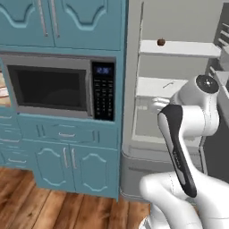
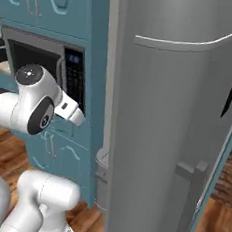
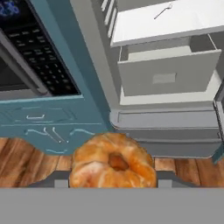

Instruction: Pick the apple and tangerine from the fridge and place them on the plate next to the blender to make a fruit smoothie.

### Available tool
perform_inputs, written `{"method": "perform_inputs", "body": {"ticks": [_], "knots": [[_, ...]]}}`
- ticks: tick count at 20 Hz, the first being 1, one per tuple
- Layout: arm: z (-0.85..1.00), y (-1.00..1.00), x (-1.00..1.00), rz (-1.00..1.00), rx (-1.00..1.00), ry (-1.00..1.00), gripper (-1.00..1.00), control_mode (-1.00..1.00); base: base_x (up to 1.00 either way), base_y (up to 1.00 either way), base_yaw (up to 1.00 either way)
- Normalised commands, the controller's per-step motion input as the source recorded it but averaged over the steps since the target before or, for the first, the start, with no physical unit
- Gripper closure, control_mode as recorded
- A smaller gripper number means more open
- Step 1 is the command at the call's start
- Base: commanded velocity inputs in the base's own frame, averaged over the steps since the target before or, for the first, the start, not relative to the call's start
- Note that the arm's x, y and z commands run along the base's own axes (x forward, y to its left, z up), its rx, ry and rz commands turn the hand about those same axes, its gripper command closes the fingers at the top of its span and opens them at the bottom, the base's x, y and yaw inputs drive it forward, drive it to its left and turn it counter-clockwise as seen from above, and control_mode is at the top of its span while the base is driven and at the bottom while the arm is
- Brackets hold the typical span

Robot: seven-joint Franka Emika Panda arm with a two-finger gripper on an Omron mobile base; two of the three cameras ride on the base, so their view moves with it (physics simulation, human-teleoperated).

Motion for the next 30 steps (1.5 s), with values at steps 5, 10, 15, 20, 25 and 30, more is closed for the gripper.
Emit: {"method": "perform_inputs", "body": {"ticks": [5, 10, 15, 20, 25, 30], "knots": [[0.00, 0.00, 0.00, 0.00, 0.00, 0.00, 1.00, 1.00, -0.28, 0.30, 0.75], [0.00, 0.00, 0.00, 0.00, 0.00, 0.00, 1.00, 1.00, 0.17, 0.45, 0.75], [0.00, 0.00, 0.00, 0.00, 0.00, 0.00, 1.00, 1.00, 0.95, 0.55, 0.38], [0.00, 0.00, 0.00, 0.00, 0.00, 0.00, 1.00, 1.00, 1.00, 0.10, 0.06], [0.00, 0.00, 0.00, 0.00, 0.00, 0.00, 1.00, 1.00, 1.00, -0.28, 0.00], [0.00, 0.00, 0.00, 0.00, 0.00, 0.00, 1.00, 1.00, 1.00, 0.00, -0.01]]}}
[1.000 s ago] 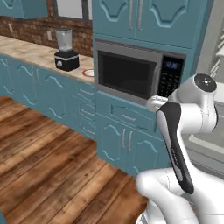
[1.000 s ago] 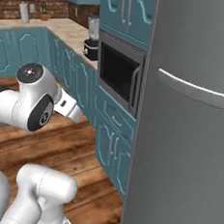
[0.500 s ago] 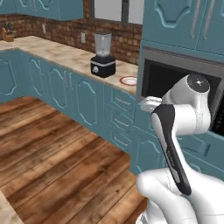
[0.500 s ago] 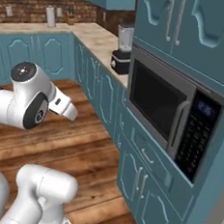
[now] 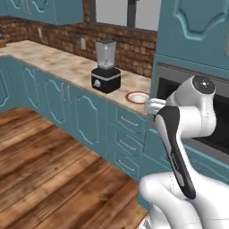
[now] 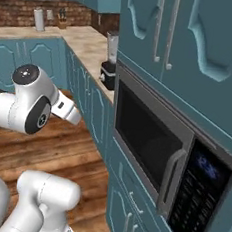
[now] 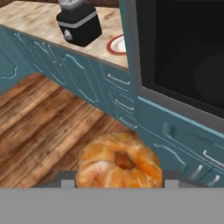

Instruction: Pick the apple and tangerine from the fridge and place them on the plate next to the blender to make a fruit smoothie.

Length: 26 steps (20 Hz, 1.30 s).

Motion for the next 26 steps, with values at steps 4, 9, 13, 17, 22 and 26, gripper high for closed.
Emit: {"method": "perform_inputs", "body": {"ticks": [4, 9, 13, 17, 22, 26], "knots": [[0.00, 0.00, 0.00, 0.00, 0.00, 0.00, 1.00, 1.00, 1.00, 0.39, -0.09], [0.00, 0.00, 0.00, 0.00, 0.00, 0.00, 1.00, 1.00, 1.00, 0.32, -0.18], [0.00, 0.00, 0.00, 0.00, 0.00, 0.00, 1.00, 1.00, 1.00, 0.23, -0.43], [0.00, 0.00, 0.00, 0.00, 0.00, 0.00, 1.00, 1.00, 0.88, 0.16, -0.58], [0.00, 0.00, 0.00, 0.00, 0.00, 0.00, 1.00, 1.00, 0.57, 0.00, -0.67], [0.00, 0.00, 0.00, 0.00, 0.00, 0.00, 1.00, 1.00, 0.50, 0.10, -0.68]]}}
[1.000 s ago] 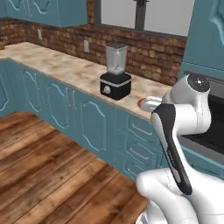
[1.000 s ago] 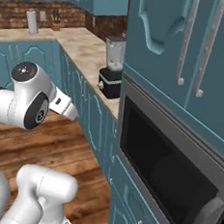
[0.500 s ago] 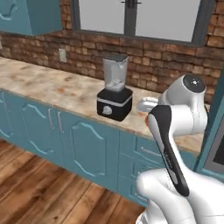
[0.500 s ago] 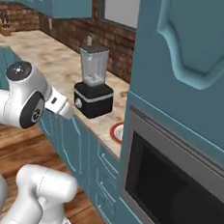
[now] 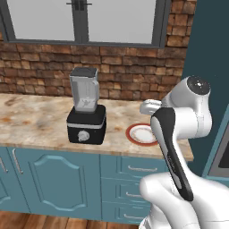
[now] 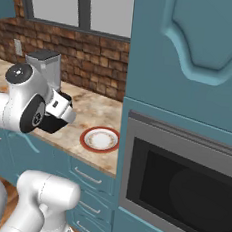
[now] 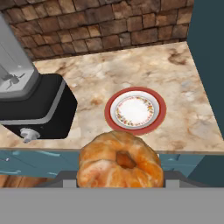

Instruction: Pick the apple and tangerine from the fridge and place them on the plate next to the blender to make a fruit smoothie.

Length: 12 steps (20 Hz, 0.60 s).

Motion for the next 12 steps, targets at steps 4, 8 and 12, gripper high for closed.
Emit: {"method": "perform_inputs", "body": {"ticks": [4, 8, 12], "knots": [[0.00, 0.00, 0.00, 0.00, 0.00, 0.00, 1.00, 1.00, 0.66, 0.36, -0.37], [0.00, 0.00, 0.00, 0.00, 0.00, 0.00, 1.00, 1.00, 0.21, 0.00, -0.02], [-0.45, -0.11, 0.33, -0.01, 0.00, 0.25, 1.00, -1.00, 0.00, 0.00, 0.00]]}}
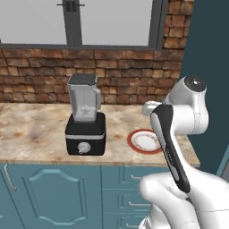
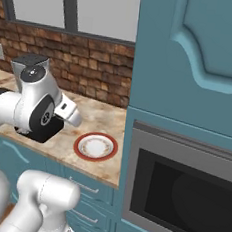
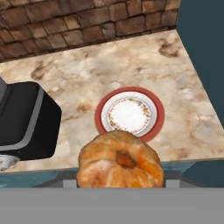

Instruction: Pick the apple and tangerine from the fridge and place them on the plate next to the blender to make a fruit smoothie.

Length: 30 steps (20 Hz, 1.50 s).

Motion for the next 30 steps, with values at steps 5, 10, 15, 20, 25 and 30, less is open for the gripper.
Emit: {"method": "perform_inputs", "body": {"ticks": [5, 10, 15, 20, 25, 30], "knots": [[-0.70, -0.17, 0.54, 0.00, 0.00, 0.29, 1.00, -1.00, 0.00, 0.00, 0.00], [-0.73, -0.09, 0.70, 0.00, 0.00, 0.14, 1.00, -1.00, 0.00, 0.00, 0.00], [-0.73, 0.00, 0.74, 0.00, 0.00, 0.21, 1.00, -1.00, 0.00, 0.00, 0.00], [-0.77, -0.11, 0.65, 0.00, 0.00, 0.20, 1.00, -1.00, 0.00, 0.00, 0.00], [-0.73, -0.29, 0.63, 0.00, -0.04, 0.09, 1.00, -1.00, 0.00, 0.00, 0.00], [-0.17, -0.07, 0.25, 0.00, -0.03, -0.02, -1.00, -1.00, 0.00, 0.00, 0.00]]}}
